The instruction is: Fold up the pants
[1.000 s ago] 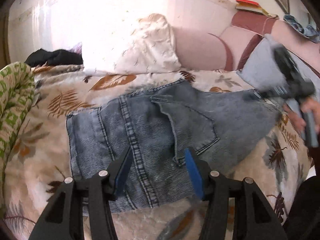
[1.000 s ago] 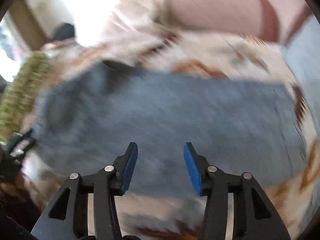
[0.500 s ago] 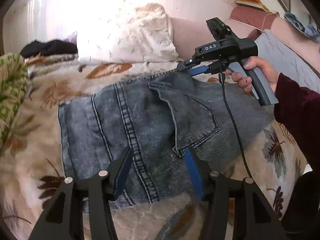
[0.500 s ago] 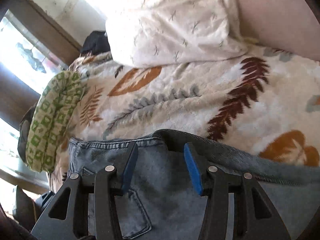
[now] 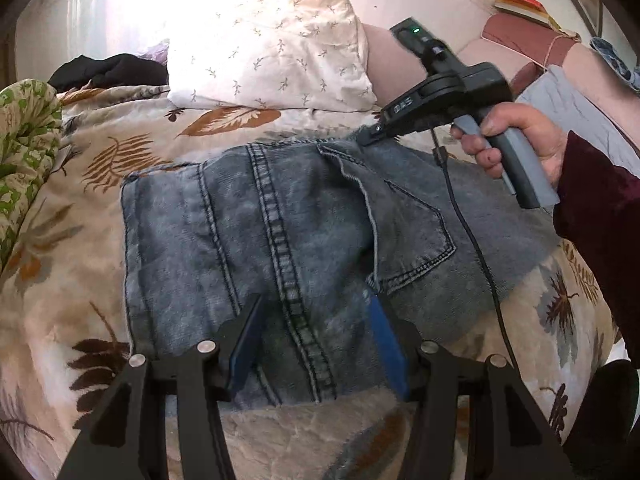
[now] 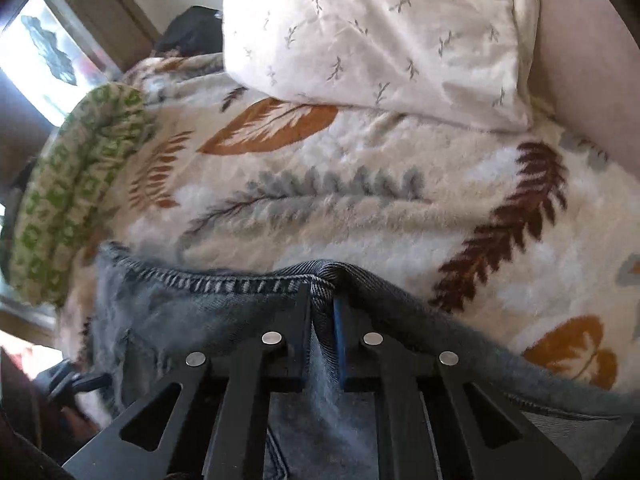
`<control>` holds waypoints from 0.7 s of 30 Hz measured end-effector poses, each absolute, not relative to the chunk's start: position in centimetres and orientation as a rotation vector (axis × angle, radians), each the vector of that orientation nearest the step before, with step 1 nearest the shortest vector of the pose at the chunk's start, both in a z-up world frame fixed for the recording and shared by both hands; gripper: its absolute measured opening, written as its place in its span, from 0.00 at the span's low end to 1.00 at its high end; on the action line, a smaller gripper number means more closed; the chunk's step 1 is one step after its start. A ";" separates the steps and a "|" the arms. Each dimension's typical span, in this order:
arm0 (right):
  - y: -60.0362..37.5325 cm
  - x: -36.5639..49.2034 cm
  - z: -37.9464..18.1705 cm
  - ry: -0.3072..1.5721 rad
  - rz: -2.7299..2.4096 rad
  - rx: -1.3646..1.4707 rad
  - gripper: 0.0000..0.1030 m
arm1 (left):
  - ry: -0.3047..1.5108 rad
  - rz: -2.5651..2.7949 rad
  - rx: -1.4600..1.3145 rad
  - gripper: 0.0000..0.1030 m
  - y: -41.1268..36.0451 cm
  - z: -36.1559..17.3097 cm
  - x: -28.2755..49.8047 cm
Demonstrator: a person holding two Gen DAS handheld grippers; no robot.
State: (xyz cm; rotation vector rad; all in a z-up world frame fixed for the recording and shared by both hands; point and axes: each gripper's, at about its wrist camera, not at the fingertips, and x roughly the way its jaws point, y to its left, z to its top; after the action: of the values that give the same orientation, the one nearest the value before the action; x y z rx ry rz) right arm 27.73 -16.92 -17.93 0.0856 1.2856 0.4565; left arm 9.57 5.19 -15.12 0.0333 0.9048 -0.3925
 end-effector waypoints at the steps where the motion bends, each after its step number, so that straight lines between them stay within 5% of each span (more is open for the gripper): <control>1: -16.5 28.2 -18.5 1.302 0.420 0.069 0.08 | 0.903 -0.387 0.030 0.55 5.3 -15.1 9.6; 17: -17.1 31.2 -21.1 1.318 0.240 0.191 0.07 | 0.903 -0.319 0.153 0.60 4.3 -16.5 10.4; 21: -18.0 29.9 -18.8 1.252 0.257 0.242 0.15 | 0.904 -0.312 0.133 0.60 4.5 -16.2 10.6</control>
State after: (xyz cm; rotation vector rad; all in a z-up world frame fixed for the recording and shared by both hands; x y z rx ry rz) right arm 29.87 -17.95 -18.76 0.2417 1.2517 0.2574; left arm 10.56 4.55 -16.22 0.1330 0.9037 -0.3117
